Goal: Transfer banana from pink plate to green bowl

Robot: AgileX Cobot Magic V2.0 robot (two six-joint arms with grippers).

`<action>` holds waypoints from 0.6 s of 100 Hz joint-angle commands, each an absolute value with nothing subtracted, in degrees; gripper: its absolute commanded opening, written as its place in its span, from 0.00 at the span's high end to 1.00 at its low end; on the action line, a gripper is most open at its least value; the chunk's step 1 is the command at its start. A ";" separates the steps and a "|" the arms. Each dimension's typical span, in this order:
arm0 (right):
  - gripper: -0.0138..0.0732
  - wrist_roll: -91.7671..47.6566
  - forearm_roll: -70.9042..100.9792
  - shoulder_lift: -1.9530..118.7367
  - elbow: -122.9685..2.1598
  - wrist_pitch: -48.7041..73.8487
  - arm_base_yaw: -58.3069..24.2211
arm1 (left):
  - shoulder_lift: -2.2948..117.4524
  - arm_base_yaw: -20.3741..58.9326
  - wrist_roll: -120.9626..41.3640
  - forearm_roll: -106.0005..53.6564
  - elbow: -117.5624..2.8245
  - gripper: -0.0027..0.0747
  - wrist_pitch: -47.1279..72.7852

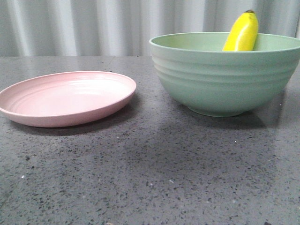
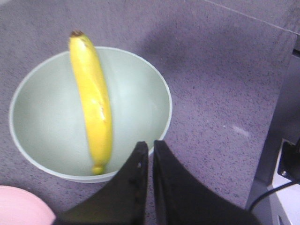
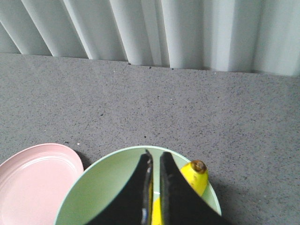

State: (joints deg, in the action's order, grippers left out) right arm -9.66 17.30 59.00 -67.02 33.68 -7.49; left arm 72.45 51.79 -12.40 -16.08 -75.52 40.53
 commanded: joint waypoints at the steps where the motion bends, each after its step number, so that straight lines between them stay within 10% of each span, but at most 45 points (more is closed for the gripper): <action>1: 0.91 -10.93 17.26 54.78 -64.83 27.72 -7.29 | 67.38 52.22 -12.83 -16.44 -73.62 0.99 32.80; 60: 0.91 -11.31 16.87 16.79 -26.61 7.83 -7.29 | 28.49 52.22 -13.07 -15.08 -35.32 0.99 13.44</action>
